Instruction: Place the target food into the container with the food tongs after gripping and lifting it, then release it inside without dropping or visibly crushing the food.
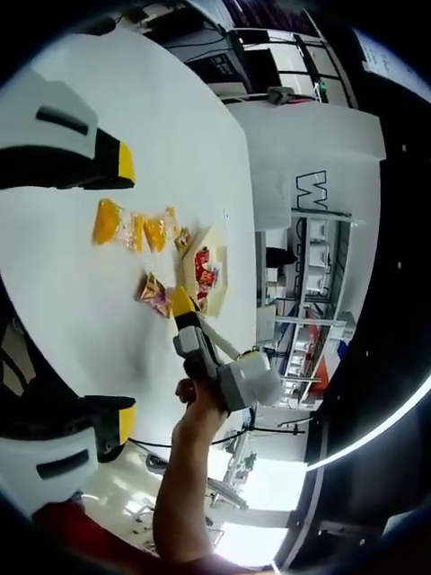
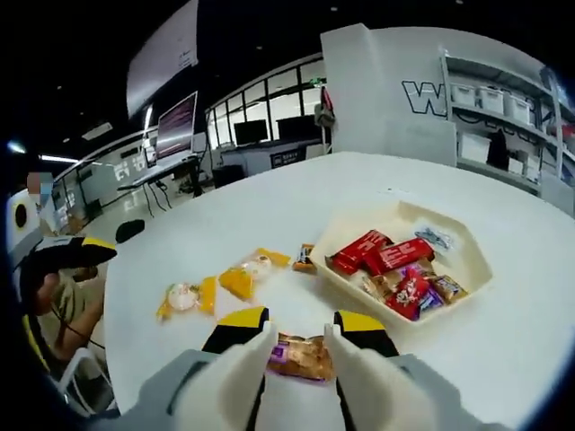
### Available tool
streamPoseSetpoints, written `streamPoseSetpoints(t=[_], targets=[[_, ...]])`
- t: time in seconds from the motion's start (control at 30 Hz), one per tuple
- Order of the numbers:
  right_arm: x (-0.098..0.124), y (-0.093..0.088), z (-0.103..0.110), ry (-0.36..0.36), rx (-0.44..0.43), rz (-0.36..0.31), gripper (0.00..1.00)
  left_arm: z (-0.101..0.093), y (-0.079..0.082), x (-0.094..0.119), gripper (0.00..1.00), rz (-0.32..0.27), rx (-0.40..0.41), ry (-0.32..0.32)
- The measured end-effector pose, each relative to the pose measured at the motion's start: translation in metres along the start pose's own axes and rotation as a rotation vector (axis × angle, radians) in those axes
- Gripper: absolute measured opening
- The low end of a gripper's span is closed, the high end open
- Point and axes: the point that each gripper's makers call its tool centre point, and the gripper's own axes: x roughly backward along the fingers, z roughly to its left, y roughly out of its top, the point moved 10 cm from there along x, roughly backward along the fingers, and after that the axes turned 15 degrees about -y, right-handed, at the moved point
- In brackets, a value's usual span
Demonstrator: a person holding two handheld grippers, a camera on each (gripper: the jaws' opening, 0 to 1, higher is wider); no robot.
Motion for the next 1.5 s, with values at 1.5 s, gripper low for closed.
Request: streamPoseSetpoints(t=[1.5], targets=[[0.028, -0.025, 0.028, 0.082, 0.223, -0.042, 0.25, -0.002, 0.004, 0.002, 0.92, -0.029, -0.011, 0.004]])
